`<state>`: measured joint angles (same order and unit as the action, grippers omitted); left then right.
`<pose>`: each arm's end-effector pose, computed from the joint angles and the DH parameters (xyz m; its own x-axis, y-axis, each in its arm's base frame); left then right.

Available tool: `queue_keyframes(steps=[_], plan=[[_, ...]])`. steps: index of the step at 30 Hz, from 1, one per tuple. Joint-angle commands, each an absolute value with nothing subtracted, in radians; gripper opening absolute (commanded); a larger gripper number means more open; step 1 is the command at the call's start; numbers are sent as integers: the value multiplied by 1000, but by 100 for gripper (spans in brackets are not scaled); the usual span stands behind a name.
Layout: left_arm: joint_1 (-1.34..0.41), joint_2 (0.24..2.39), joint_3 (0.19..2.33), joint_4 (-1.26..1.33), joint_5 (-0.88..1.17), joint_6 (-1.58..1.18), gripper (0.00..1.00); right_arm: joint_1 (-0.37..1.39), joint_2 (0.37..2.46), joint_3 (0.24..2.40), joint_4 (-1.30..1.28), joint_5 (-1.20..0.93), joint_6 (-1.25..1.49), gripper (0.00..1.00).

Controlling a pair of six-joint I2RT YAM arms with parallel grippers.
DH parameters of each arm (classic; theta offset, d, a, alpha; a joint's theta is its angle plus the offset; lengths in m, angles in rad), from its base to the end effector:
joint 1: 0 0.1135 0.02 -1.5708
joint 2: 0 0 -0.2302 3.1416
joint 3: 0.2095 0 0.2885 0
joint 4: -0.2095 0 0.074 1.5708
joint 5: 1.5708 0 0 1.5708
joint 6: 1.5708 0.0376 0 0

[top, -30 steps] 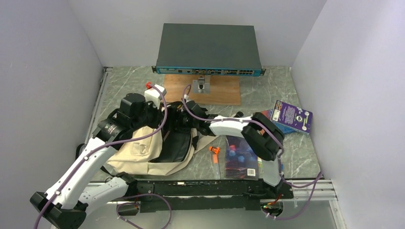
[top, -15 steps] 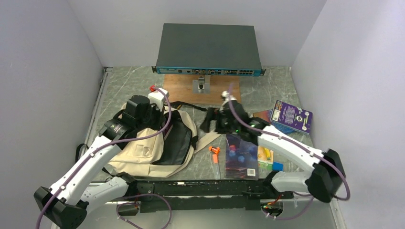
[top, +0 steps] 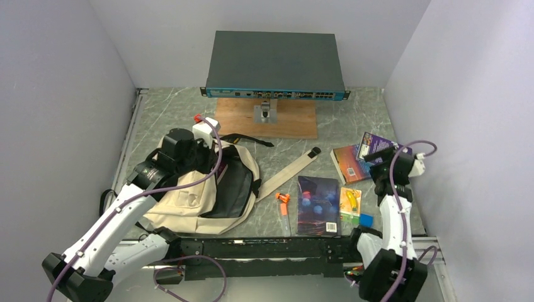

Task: Pack the student bag
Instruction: Place the book in the student bag, then pick up the book from the center of the board.

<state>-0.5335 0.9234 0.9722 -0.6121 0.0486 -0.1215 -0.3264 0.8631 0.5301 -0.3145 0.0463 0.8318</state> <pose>0.2181 -0.1310 0.3112 -0.5222 0.1679 -0.8361 0.4836 0.8658 -0.1282 0.2321 -0.0804 0.1856 -0.1222 0.8209 -0.5579 0.6616 0.4864 0.5707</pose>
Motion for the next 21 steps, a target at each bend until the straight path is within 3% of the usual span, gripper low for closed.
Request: queue_keyframes(steps=[1,5,11,21], plan=[[-525,891,973,-550,59,-135,0,-491,835,446,-107,12,885,99],[-525,886,962,-546,63,-137,0,-623,896,407,7,-79,882,99],[-525,876,956,-538,63,-134,0,-788,1010,253,397,-256,949,99],[-524,896,948,-528,125,-118,0,-831,1260,241,654,-249,952,98]])
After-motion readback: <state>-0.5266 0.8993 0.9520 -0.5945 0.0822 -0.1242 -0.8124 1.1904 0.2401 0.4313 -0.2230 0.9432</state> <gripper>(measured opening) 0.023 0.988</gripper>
